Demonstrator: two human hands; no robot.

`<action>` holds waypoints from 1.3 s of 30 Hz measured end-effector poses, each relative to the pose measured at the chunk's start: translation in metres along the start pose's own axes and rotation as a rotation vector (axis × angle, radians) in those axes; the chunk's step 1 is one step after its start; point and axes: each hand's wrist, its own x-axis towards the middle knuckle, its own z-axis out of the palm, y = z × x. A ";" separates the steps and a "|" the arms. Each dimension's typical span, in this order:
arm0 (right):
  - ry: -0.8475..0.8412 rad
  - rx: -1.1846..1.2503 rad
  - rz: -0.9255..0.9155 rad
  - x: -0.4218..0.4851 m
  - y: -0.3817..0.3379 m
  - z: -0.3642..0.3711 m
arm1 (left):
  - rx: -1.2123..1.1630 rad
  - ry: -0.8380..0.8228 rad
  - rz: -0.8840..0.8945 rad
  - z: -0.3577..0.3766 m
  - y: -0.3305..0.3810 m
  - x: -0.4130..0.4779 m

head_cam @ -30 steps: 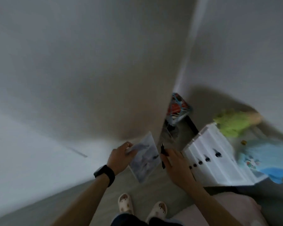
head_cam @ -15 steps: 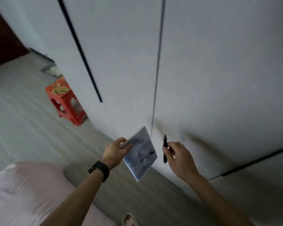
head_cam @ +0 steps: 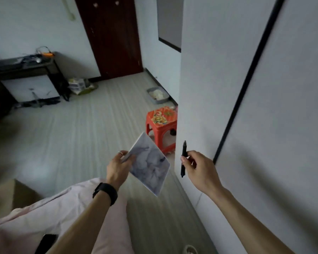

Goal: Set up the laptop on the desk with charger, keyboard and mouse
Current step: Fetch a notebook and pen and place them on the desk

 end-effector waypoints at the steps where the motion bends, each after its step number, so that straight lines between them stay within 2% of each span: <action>1: -0.016 0.006 -0.021 0.021 -0.004 0.008 | 0.002 0.029 0.000 -0.010 0.003 0.015; 4: -0.070 0.048 -0.110 0.112 -0.023 0.037 | -0.034 0.164 -0.008 -0.041 0.021 0.079; 12: -0.142 0.207 -0.208 0.310 -0.073 0.096 | -0.060 0.445 -0.022 -0.105 0.069 0.207; 20: -0.166 0.243 -0.319 0.482 -0.152 0.168 | -0.147 0.642 -0.040 -0.177 0.080 0.354; 27: -0.177 0.230 -0.419 0.651 -0.244 0.259 | -0.146 0.699 -0.025 -0.264 0.073 0.530; 39: -0.184 0.225 -0.457 0.925 -0.385 0.433 | -0.105 0.775 -0.009 -0.436 0.071 0.834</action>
